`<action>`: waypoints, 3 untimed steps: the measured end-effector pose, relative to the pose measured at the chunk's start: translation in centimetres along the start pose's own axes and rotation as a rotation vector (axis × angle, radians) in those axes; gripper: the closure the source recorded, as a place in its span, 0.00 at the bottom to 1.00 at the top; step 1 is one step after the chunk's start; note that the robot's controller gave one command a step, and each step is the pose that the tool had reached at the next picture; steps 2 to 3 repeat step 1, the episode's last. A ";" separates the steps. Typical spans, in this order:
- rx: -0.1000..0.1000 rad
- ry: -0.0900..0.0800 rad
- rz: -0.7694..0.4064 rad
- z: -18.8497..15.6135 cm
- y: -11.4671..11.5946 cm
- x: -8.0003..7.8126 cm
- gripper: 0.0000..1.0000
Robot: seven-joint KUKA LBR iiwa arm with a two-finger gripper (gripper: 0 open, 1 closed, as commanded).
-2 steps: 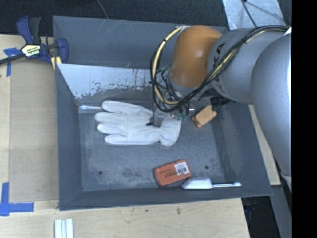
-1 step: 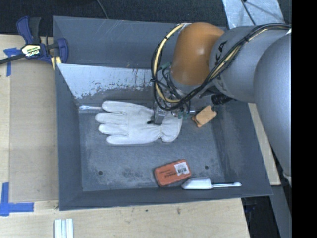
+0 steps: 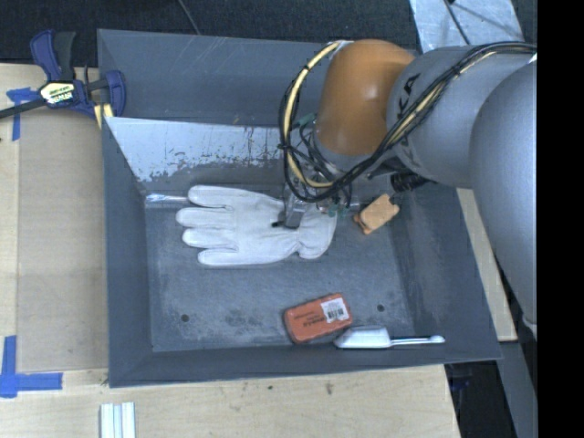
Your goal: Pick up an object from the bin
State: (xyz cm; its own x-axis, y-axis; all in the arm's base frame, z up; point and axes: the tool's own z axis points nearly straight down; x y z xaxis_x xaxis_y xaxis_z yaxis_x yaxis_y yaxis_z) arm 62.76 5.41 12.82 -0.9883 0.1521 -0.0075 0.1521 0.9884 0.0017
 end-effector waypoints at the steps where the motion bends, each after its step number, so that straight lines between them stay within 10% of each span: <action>1: 0.001 0.006 0.000 -0.4 0.0 0.1 1.00; 3: 0.001 0.006 0.000 -0.4 0.0 0.1 1.00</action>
Offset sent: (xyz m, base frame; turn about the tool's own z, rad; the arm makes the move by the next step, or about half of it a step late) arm -0.0002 -0.0001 0.0563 0.0000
